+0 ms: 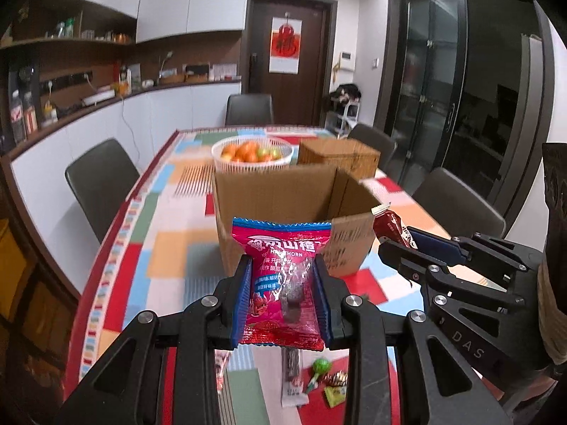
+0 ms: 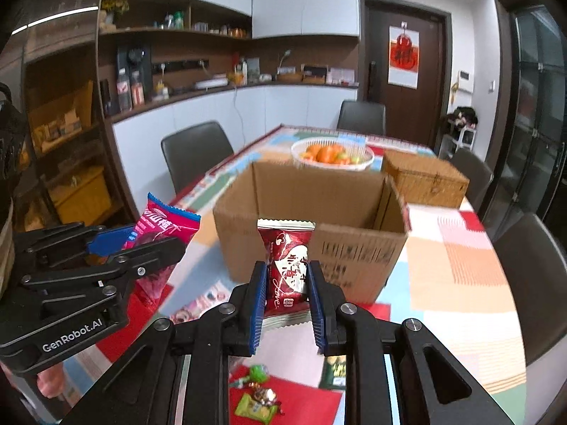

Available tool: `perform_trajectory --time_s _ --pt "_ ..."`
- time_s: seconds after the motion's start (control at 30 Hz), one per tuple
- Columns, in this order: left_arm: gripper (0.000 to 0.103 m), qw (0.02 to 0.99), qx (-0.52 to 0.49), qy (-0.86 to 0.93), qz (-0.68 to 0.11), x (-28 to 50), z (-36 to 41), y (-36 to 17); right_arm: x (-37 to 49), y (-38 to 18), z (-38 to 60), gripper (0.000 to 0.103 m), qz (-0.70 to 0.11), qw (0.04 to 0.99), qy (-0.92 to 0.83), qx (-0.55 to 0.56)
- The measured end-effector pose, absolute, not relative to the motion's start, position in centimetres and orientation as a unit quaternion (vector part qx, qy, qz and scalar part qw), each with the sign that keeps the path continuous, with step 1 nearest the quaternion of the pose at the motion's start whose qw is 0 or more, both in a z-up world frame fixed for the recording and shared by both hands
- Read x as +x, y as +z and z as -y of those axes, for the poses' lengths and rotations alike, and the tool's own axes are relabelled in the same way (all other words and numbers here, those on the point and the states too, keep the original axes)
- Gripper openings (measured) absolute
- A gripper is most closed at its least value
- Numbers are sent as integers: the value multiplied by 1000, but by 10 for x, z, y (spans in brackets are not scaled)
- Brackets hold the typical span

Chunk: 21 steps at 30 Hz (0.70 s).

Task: Organize snacks
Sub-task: 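Carry the chocolate wrapper and hawthorn bag into the box and open both tools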

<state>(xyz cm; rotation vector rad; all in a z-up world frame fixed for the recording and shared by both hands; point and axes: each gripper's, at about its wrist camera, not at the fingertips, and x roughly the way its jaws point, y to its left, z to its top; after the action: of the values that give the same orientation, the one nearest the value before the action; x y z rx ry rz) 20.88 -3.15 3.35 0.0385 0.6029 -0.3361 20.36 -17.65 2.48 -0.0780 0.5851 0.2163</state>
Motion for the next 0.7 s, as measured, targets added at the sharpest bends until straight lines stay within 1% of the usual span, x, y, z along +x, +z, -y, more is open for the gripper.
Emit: perform_trajectory --time_s 0.37,0.7 --pt "32 956 40 -155 -247 238 40 80 231 69 184 24 -248 964 94 -28" --pt "32 950 35 -159 -268 295 47 85 285 85 193 24 -257 962 85 -26"
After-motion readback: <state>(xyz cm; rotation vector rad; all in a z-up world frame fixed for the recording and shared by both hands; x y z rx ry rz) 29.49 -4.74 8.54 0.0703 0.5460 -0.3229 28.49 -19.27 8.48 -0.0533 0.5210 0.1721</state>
